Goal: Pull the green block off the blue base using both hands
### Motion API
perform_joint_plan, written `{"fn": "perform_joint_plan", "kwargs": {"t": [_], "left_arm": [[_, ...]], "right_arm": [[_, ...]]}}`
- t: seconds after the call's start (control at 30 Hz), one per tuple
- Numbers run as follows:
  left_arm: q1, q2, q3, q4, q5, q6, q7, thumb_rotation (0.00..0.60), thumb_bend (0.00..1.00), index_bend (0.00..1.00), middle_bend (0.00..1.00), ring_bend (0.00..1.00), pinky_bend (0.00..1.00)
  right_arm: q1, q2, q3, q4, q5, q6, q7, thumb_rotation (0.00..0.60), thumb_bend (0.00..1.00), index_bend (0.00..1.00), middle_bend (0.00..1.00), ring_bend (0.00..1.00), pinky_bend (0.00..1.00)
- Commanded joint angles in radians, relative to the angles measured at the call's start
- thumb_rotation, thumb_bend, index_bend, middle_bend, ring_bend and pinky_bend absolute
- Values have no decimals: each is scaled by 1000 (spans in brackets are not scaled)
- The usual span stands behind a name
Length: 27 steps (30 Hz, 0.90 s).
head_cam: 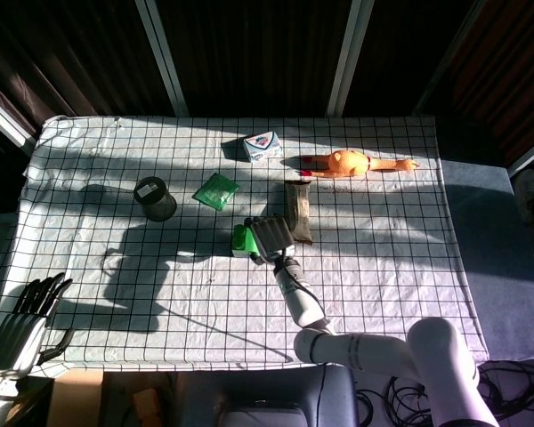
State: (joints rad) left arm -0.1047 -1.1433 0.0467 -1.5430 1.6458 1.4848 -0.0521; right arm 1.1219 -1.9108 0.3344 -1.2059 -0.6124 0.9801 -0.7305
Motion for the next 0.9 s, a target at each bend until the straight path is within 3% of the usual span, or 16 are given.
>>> {"fn": "perform_joint_plan", "kwargs": {"t": [0.03, 0.2, 0.37, 0.53, 0.7, 0.9], "left_arm": [[-8, 4, 3, 3, 7, -10, -20, 600, 375, 0, 0, 0, 9], [-41, 5, 14, 33, 53, -26, -149, 600, 374, 0, 0, 0, 9], [-105, -49, 23, 152, 146, -1, -449, 600, 346, 0, 0, 0, 12], [-165, -186, 14, 300, 182, 52, -796, 600, 328, 0, 0, 0, 13], [-242, -267, 23, 336, 176, 17, -1129, 600, 324, 0, 0, 0, 9], [-303, -332, 8, 324, 146, -29, -1255, 600, 317, 0, 0, 0, 8]], "right_arm": [[-30, 39, -39, -64, -103, 29, 35, 600, 267, 776, 559, 405, 305], [-88, 137, -72, -223, -231, 58, 114, 600, 271, 823, 593, 431, 319], [-158, 290, -88, -431, -297, 59, 195, 600, 274, 839, 605, 440, 327], [-202, 422, -89, -587, -326, 48, 250, 600, 279, 849, 614, 446, 327], [-207, 490, -50, -703, -282, 2, 330, 600, 280, 855, 616, 447, 327], [-182, 490, -28, -764, -256, -17, 358, 600, 281, 855, 617, 447, 326]]}}
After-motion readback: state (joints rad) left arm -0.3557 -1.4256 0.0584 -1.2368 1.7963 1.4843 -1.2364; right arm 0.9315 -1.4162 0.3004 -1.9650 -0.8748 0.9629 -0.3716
